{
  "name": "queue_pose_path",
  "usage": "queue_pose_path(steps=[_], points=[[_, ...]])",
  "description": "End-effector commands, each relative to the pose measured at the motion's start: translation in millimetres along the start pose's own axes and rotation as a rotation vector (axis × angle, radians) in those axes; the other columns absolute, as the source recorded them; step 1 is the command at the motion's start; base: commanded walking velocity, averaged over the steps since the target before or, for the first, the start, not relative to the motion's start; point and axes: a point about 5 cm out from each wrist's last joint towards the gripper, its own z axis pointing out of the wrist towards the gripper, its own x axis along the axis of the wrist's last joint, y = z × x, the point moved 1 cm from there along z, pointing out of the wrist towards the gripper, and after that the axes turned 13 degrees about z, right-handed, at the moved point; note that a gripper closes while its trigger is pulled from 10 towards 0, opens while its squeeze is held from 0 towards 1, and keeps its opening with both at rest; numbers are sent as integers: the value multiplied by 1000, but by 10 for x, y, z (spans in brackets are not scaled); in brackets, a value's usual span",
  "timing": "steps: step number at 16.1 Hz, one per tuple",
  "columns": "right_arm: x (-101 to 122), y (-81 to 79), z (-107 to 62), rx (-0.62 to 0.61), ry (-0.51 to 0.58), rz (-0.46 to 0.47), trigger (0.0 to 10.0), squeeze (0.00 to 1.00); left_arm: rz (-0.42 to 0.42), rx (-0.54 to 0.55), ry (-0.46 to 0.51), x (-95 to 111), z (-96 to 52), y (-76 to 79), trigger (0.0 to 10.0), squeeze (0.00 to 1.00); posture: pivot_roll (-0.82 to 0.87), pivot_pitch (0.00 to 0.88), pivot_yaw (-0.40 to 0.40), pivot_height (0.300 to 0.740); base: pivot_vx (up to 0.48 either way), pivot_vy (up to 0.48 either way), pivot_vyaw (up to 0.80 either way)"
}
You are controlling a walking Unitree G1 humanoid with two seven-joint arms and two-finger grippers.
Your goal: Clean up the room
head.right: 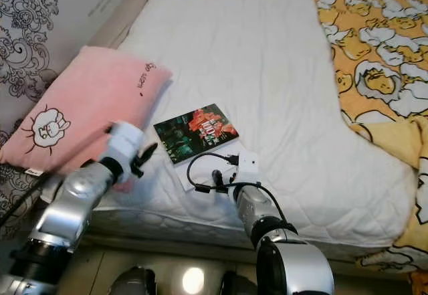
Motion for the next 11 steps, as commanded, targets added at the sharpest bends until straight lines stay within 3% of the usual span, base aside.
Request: queue_pose_path(steps=[1, 4, 6, 7, 11], points=[[-142, 83, -23, -28, -42, 21, 10000, 0, 108, -33, 34, 79, 41, 121, 10000, 1000, 283, 165, -25, 740, 0, 0, 0], [-140, 121, -35, -24, -17, 4, 10000, 0, 238, -56, 43, 64, 120, 208, 10000, 1000, 262, 184, -15, 740, 0, 0, 0], [-104, 117, -36, -11, 18, 9, 10000, 0, 576, -25, 124, 80, 126, 231, 10000, 1000, 246, 198, -14, 740, 0, 0, 0], [-87, 109, -39, 3, 44, 24, 10000, 0, 657, -33, 149, 45, 118, 275, 10000, 1000, 235, 208, -16, 740, 0, 0, 0], [-126, 236, -88, -19, 104, -12, 10000, 0, 604, -21, 128, -75, 161, 314, 10000, 1000, 234, 233, -18, 740, 0, 0, 0]])
